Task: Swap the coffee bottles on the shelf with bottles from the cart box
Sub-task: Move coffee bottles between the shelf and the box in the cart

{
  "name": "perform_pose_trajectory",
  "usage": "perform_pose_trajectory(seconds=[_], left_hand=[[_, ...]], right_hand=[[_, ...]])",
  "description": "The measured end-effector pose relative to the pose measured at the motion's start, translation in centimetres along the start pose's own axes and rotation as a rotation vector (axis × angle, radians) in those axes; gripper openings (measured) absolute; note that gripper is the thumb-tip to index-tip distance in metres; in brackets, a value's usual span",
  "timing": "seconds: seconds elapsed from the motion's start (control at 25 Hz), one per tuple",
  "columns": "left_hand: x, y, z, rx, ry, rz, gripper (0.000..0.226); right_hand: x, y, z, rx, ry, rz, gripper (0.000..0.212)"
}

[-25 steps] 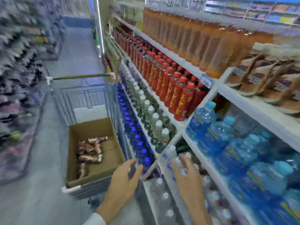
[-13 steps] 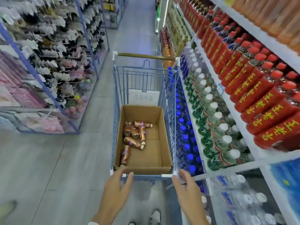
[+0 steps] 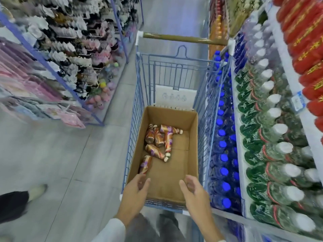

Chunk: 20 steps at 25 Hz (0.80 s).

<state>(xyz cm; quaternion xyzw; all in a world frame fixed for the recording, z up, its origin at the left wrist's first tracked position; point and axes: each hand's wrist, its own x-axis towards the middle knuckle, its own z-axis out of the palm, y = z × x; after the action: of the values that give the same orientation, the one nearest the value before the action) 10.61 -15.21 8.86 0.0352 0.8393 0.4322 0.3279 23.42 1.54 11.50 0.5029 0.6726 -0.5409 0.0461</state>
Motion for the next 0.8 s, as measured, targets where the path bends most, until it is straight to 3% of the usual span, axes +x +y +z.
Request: perform_pose_trajectory(seconds=[0.2,0.28,0.4,0.52,0.64,0.72,0.8], left_hand=[[11.2,1.0,4.3,-0.061,-0.089,-0.279,0.043],[15.8,0.8,6.0,-0.016,-0.112,-0.276,0.041],[22.5,0.0,8.0,0.198,-0.157,-0.144,0.036],[29.5,-3.2,9.2,0.492,-0.322,0.08,0.04],[35.0,-7.3,10.1,0.98,-0.493,0.31,0.053],[36.4,-9.1,11.0,1.231,-0.451,0.46,0.052],[36.6,-10.6,12.1,1.355,-0.404,0.471,0.048]], right_hand=[[4.7,-0.5,0.0,0.017,-0.022,0.095,0.033],[6.2,-0.3,0.9,0.028,-0.021,0.135,0.033],[8.7,0.5,2.9,0.053,-0.047,0.222,0.029],[10.4,1.3,5.0,0.118,-0.041,0.282,0.02],[12.2,2.6,6.7,0.168,-0.004,0.312,0.018],[13.0,3.4,7.4,0.176,-0.015,0.321,0.018],[13.6,3.9,8.1,0.17,-0.027,0.345,0.018]])
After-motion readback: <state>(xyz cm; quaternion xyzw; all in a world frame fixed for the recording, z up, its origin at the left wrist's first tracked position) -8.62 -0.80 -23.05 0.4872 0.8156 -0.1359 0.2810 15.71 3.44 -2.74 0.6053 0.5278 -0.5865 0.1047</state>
